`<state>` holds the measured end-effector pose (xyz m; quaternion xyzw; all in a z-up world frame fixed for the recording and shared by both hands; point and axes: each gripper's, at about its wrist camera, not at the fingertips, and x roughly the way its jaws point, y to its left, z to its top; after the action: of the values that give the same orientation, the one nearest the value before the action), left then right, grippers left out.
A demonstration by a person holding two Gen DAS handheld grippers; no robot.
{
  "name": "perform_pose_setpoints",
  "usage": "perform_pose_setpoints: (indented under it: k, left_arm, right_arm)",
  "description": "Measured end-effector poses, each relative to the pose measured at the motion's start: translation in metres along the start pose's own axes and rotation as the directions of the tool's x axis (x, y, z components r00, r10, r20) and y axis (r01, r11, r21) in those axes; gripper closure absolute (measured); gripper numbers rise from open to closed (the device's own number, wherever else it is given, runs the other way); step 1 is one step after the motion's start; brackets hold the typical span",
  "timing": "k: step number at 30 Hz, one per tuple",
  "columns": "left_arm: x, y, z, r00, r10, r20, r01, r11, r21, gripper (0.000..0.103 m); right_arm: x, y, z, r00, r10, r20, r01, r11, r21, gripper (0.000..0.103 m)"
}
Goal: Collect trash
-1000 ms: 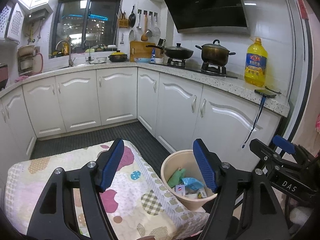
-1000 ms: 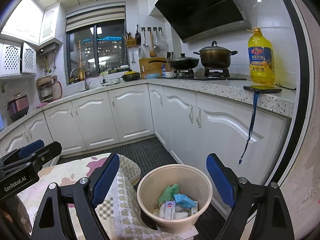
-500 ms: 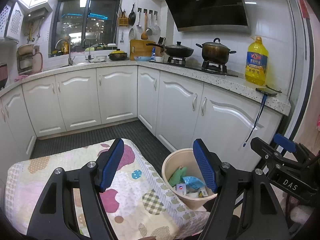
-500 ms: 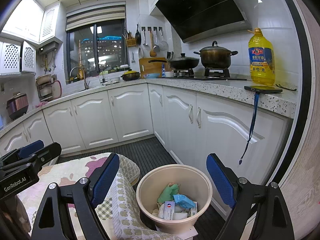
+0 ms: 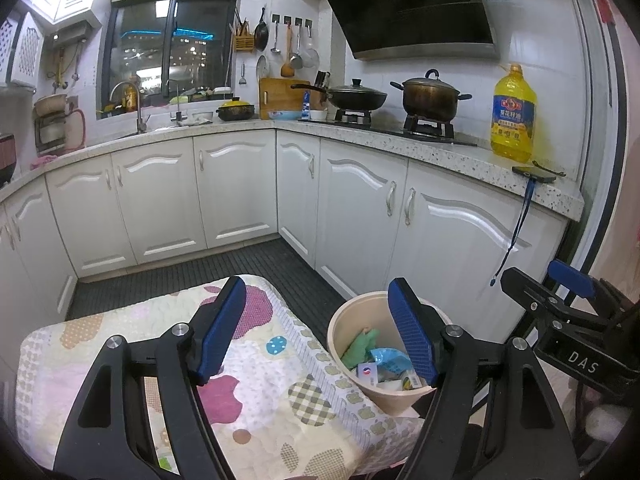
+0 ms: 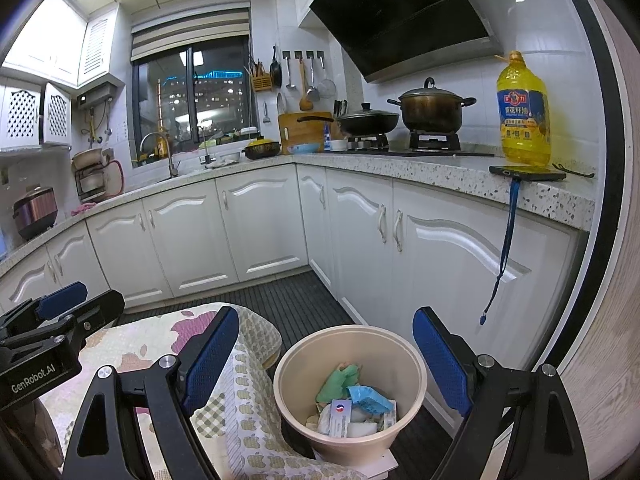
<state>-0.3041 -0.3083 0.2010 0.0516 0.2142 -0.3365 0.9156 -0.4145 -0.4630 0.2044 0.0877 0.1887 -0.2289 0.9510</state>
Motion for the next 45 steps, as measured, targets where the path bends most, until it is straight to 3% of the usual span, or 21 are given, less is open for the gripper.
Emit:
perform_pose_setpoints:
  k: [17,23,45]
  left_arm:
    - [0.0003,-0.0063,-0.0021,1.0,0.017,-0.006,-0.017,0.999,0.036,0.03]
    - [0.0037,-0.004,-0.0037,1.0,-0.012,-0.018,0.012,1.0,0.016,0.03]
    - [0.0082,-0.0041,-0.0092,1.0,-0.017,-0.02,0.018,0.999,0.03,0.03]
  right_arm:
    - [-0.0004,0.0,-0.0005,1.0,0.0,-0.001,0.0,1.0,0.0,0.016]
    - [0.0004,-0.0004,-0.002,1.0,0.001,-0.005,-0.001,1.0,0.001,0.016]
    - [0.0092,-0.0014,-0.0098,1.0,0.0,-0.031,0.0,1.0,0.0,0.016]
